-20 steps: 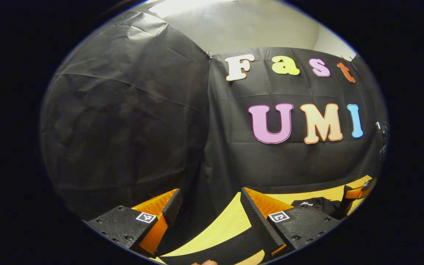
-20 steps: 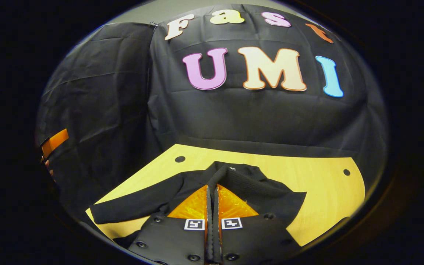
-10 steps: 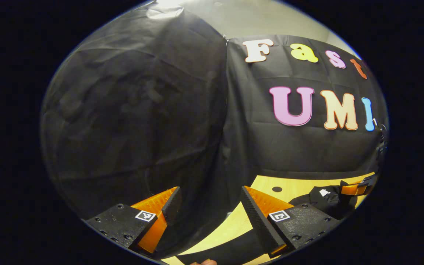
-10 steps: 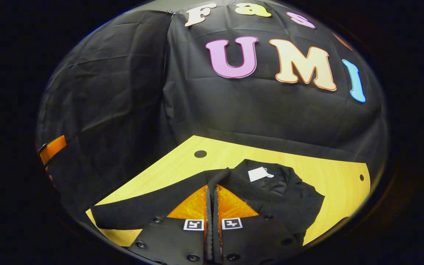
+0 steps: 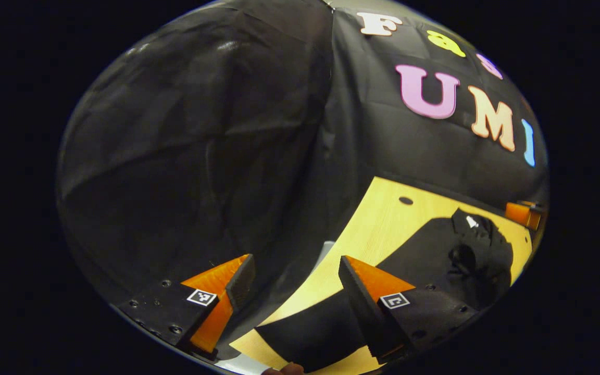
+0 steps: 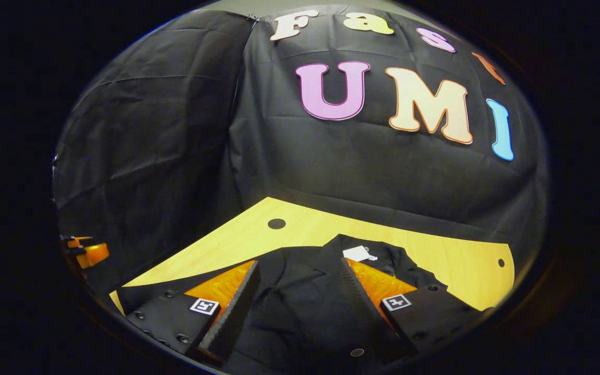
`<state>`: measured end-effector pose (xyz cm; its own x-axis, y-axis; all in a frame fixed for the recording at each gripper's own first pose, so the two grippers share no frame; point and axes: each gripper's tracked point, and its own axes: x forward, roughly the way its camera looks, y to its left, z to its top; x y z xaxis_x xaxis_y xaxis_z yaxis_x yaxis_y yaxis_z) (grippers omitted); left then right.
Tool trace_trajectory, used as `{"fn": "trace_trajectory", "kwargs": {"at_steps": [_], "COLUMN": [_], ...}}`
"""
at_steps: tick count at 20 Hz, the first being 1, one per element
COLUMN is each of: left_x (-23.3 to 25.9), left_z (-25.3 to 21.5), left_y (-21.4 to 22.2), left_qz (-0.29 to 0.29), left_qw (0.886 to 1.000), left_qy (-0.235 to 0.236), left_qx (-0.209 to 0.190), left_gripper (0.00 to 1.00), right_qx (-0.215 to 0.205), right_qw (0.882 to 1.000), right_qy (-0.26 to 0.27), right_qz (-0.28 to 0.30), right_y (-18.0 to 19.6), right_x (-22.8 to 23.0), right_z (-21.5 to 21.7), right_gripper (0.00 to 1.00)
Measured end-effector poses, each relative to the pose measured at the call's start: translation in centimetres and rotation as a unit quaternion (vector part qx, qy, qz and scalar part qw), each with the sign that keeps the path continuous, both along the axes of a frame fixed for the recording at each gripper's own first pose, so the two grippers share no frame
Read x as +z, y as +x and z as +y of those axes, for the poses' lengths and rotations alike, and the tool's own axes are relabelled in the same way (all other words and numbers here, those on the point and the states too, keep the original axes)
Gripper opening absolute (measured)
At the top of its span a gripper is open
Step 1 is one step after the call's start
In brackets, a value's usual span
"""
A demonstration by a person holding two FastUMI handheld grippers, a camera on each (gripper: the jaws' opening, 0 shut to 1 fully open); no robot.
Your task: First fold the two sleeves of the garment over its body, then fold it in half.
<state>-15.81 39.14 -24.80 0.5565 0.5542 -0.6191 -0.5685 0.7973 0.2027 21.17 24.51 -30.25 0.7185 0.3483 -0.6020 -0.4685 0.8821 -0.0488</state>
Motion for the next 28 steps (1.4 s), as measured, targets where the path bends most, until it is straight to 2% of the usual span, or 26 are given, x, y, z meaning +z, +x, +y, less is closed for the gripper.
{"fn": "trace_trajectory", "kwargs": {"at_steps": [2,6,11,12,14,17,19,21,23,25,28], "left_x": [-2.3,-5.9,-9.6,-9.0,-9.0,-9.0,-9.4,-9.6,-9.8,-9.8,-8.8], "left_z": [-0.6,-1.6,-2.9,-2.6,-2.8,-3.0,-3.5,-4.4,-5.3,-5.1,-5.7], "left_y": [-1.5,-4.7,-6.9,-6.2,-6.8,-6.5,-6.3,-5.5,-5.0,-4.8,-3.3], "left_qz": [0.026,0.066,0.128,0.112,0.120,0.099,0.097,0.091,0.092,0.103,0.095], "left_qw": [1.000,0.996,0.990,0.993,0.992,0.993,0.993,0.994,0.993,0.992,0.990], "left_qy": [-0.015,-0.057,-0.056,-0.039,-0.049,-0.060,-0.056,-0.063,-0.072,-0.072,-0.101], "left_qx": [-0.002,0.018,0.007,-0.001,0.007,0.027,0.019,0.003,-0.013,-0.004,0.013], "left_gripper": [0.98,0.98,0.97,0.97,0.95,0.95,0.89,0.77,0.39,0.01,0.00], "right_qx": [-0.003,0.000,0.001,0.000,-0.002,-0.005,-0.007,-0.010,-0.015,-0.020,-0.029], "right_qw": [1.000,1.000,0.999,0.999,0.999,0.999,1.000,1.000,1.000,1.000,1.000], "right_qy": [-0.005,-0.021,-0.030,-0.031,-0.033,-0.030,-0.027,-0.025,-0.021,-0.016,-0.008], "right_qz": [0.003,0.007,0.012,0.014,0.014,0.010,0.008,0.009,0.008,0.006,0.000], "right_y": [-0.1,-0.8,-1.6,-1.6,-1.7,-1.6,-1.6,-1.6,-1.6,-1.5,-1.9], "right_x": [-0.2,-0.6,-0.7,-0.7,-0.5,0.1,0.3,0.5,0.8,1.1,1.8], "right_z": [-0.6,-1.4,-2.3,-2.4,-2.6,-3.1,-3.4,-4.1,-4.9,-5.8,-7.7], "right_gripper": [0.97,0.97,0.98,0.98,0.98,0.98,0.98,0.98,0.98,0.98,0.98]}}
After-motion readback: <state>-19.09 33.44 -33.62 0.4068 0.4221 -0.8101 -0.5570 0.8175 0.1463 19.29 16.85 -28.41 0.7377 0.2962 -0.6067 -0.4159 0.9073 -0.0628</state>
